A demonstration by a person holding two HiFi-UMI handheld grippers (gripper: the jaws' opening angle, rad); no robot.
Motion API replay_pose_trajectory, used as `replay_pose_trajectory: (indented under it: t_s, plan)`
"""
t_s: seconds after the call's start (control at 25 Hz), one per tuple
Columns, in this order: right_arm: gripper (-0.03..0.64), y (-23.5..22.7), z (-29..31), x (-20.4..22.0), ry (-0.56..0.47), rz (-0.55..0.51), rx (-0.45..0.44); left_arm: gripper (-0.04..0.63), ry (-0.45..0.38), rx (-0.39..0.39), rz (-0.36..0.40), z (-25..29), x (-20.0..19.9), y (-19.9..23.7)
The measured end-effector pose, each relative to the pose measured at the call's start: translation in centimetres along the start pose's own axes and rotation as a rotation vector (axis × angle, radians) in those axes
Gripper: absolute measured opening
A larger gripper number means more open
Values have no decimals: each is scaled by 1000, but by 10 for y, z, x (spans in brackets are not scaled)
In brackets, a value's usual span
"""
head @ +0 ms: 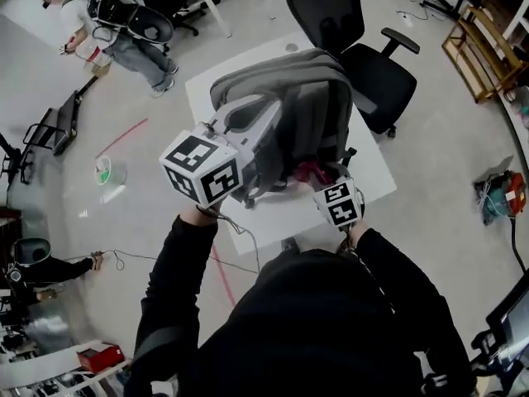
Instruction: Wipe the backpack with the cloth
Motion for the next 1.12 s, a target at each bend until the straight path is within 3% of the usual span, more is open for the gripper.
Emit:
replay_pose_trajectory:
  t_s: [0.36, 0.64, 0.76, 0.88, 1.12]
  plan:
    - [100, -10, -77, -115, -324, -101, 126, 38, 89, 2, 139, -1, 1, -3]
    - [95, -17, -147, -218, -625, -182, 235, 38, 109, 6, 114, -3, 1, 1]
    - [92, -13, -170, -243, -744, -249, 264, 38, 99, 37, 76, 1, -1, 3]
    - [92, 3, -157, -241, -744, -319, 238, 38, 110, 64, 14, 3, -4, 12]
    - [86, 61, -78, -207, -549, -384, 101, 38, 183, 6, -32, 2, -25, 36]
Point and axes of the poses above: the fingertips, and each gripper's own axes: z forward along the fingers, y to its left, x out of its underside, the point moved 6 cm from there along -z, backward along the fingers, and after that the axes turned 3 degrees about -x, right-handed, at the moved point
